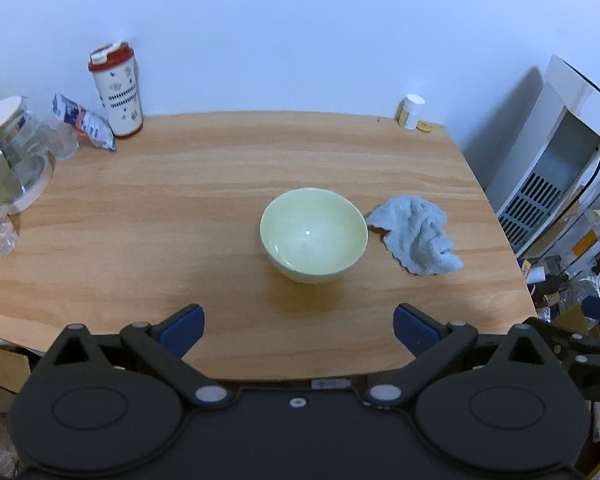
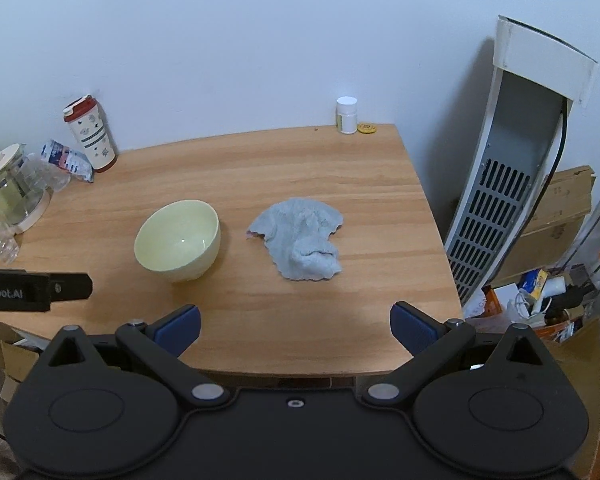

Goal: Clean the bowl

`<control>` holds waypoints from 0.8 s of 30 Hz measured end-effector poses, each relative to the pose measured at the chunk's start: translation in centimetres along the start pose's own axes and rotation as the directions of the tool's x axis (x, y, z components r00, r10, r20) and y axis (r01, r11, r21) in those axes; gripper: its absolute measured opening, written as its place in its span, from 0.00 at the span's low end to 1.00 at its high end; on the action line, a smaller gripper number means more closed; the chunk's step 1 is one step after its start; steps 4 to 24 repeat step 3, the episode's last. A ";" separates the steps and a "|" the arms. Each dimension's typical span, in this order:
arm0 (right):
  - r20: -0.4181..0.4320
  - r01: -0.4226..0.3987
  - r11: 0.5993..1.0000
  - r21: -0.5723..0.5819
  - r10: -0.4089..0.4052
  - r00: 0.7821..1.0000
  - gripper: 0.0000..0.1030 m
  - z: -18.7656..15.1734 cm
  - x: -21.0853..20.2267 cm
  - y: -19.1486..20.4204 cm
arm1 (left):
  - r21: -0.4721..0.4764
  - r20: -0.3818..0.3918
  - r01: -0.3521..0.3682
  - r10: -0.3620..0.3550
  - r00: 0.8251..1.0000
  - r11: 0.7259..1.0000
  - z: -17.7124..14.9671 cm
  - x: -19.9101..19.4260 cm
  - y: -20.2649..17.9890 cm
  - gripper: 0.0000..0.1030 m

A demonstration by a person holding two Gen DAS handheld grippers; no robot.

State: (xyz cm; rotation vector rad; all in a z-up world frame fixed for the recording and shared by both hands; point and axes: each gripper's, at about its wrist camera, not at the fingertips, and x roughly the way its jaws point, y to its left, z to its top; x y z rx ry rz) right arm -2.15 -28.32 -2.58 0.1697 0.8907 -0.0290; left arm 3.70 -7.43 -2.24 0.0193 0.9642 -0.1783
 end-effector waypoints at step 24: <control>0.000 -0.004 1.000 -0.002 0.004 1.000 1.00 -0.3 -0.1 -0.2 | -0.011 0.012 -0.001 0.002 1.000 1.000 -0.1 -0.5 -0.2 1.00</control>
